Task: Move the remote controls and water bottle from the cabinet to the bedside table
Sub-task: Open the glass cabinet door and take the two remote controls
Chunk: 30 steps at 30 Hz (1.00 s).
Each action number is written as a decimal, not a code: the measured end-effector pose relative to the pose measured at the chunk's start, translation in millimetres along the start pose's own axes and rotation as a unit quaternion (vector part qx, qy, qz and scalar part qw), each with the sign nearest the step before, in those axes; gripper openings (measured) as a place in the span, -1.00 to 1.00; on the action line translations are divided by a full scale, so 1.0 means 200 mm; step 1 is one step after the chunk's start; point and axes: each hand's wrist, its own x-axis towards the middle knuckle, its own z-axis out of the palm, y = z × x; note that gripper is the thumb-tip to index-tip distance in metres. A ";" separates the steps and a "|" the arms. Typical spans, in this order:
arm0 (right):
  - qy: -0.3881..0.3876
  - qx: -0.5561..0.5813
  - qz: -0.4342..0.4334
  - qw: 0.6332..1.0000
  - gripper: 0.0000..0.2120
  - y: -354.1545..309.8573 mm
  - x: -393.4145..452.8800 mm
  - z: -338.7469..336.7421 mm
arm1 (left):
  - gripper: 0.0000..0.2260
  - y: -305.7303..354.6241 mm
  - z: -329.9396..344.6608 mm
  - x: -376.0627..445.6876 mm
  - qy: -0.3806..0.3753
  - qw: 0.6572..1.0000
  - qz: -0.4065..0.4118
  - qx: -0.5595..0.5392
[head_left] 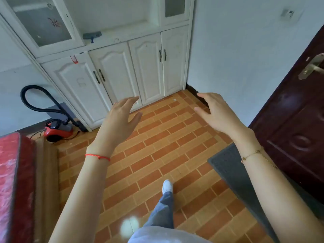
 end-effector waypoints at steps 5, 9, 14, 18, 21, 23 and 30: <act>-0.012 0.001 0.016 1.000 -0.47 0.14 0.31 0.09 | -0.54 -0.08 0.12 0.31 -0.013 1.000 -0.004 -0.014; -0.011 -0.002 0.025 1.000 -0.48 0.24 0.62 0.12 | -0.55 -0.14 0.18 0.63 -0.014 1.000 -0.008 -0.010; -0.017 0.013 0.033 0.999 -0.49 0.35 1.07 0.14 | -0.55 -0.25 0.28 1.11 -0.019 1.000 -0.007 -0.013; -0.018 0.017 0.041 0.999 -0.48 0.45 1.34 0.16 | -0.55 -0.30 0.35 1.43 -0.032 0.999 0.001 -0.010; -0.025 0.024 0.047 0.998 -0.47 0.53 1.51 0.17 | -0.55 -0.33 0.41 1.64 -0.045 0.999 0.008 -0.016; -0.025 0.027 0.053 0.998 -0.48 0.60 1.63 0.18 | -0.55 -0.34 0.45 1.78 -0.050 0.999 0.009 -0.018; -0.026 0.030 0.063 0.997 -0.49 0.91 2.10 0.23 | -0.54 -0.38 0.65 2.33 -0.061 0.998 0.000 -0.008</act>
